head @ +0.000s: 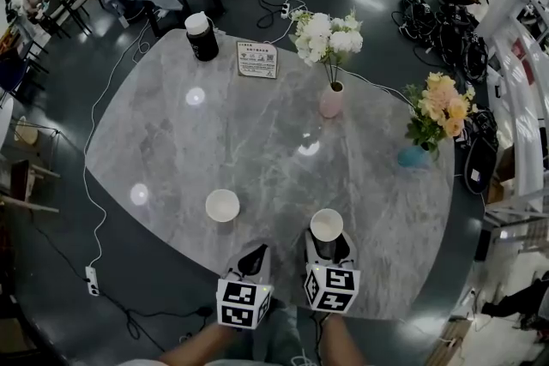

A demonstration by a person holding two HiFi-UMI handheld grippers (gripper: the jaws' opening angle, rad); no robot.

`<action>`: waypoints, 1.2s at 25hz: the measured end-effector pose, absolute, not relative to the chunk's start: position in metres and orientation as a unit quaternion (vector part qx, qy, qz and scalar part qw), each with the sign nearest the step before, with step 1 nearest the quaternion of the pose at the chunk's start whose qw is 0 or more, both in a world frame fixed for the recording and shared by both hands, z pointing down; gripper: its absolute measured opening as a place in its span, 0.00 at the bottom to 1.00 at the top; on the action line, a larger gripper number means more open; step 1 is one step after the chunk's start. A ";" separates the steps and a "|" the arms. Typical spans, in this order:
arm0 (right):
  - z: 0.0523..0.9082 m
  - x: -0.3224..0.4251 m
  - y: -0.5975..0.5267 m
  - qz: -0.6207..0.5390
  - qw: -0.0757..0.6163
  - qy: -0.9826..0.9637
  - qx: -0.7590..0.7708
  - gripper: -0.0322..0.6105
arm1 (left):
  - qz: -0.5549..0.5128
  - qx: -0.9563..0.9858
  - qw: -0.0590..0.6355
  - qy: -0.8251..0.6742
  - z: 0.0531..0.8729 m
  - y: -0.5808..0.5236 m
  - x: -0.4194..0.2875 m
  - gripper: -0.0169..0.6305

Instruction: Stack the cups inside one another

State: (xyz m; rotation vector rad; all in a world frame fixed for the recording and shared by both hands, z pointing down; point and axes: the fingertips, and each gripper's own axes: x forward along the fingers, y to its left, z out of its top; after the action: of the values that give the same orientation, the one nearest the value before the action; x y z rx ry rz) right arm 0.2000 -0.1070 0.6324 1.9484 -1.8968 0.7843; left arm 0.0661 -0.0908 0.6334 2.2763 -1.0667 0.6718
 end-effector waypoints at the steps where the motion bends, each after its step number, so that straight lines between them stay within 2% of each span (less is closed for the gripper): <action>1: 0.631 0.200 -0.107 0.273 0.155 -0.663 0.680 0.42 | 0.248 0.843 0.267 -0.396 0.633 -0.090 0.066 0.02; 30: 0.560 0.149 -0.116 0.217 0.152 -0.715 0.647 0.42 | 0.182 0.823 0.261 -0.471 0.581 -0.088 0.011 0.02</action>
State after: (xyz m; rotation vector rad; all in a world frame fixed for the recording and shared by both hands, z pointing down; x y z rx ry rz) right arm 0.1488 -0.1156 0.5602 1.8566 -2.0517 0.6213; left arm 0.0111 -0.0882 0.5806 2.2278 -1.2747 0.4914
